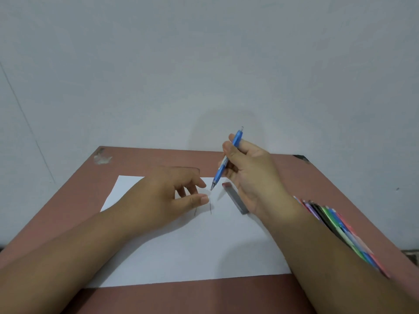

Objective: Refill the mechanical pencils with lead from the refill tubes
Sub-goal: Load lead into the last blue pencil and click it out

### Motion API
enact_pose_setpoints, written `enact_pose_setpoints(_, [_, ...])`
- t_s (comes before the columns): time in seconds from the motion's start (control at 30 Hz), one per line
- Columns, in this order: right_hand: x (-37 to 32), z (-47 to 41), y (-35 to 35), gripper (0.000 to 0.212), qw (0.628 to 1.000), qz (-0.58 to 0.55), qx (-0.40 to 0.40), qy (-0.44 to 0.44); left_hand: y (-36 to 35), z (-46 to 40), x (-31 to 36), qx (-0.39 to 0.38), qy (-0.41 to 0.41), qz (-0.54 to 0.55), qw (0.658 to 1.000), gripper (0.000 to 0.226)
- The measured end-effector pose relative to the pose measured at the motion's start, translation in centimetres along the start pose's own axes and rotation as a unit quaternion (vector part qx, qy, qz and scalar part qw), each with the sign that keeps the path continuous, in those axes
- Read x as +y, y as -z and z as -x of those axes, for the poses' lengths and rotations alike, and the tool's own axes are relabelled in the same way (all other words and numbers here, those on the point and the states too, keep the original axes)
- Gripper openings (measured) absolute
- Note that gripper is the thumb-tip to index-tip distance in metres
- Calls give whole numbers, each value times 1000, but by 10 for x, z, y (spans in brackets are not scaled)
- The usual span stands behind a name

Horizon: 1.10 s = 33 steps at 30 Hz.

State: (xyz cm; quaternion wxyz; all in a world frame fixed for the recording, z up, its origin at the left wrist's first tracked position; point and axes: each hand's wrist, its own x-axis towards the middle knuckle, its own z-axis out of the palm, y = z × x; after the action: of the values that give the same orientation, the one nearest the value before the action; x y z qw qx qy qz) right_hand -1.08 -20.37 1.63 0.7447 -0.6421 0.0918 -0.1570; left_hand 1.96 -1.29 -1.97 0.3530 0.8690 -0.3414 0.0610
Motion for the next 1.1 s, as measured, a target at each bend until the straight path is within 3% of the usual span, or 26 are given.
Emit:
enact_pose_setpoints(0.07, [-11,4,3,8,998,45,24,26,2,2,9,-7,-13,-35,999,42])
enact_pose_setpoints(0.13, [-24,8,8,21,991,111,40,57,5,4,18,7,-22,-41,999,46])
enact_pose_setpoints(0.2, [-40,16,19,19,980,171,43,93,7,7,31,7,-38,-57,998,52])
enact_pose_setpoints(0.37, [-66,43,75,13,932,326,83,137,-3,11,83,-82,-110,-158,978,68])
enact_pose_setpoints(0.47, [-66,59,117,10,903,392,132,119,-24,8,111,-126,-137,-155,970,66])
enact_pose_setpoints(0.67, [-34,81,184,12,843,498,200,34,-69,-6,133,-125,-158,-175,964,64])
enact_pose_setpoints(0.8, [-21,86,203,16,814,545,200,11,-85,-8,139,-123,-174,-190,958,62])
enact_pose_setpoints(1.1, [-4,89,209,27,790,585,183,14,-97,-7,130,-117,-186,-178,959,62])
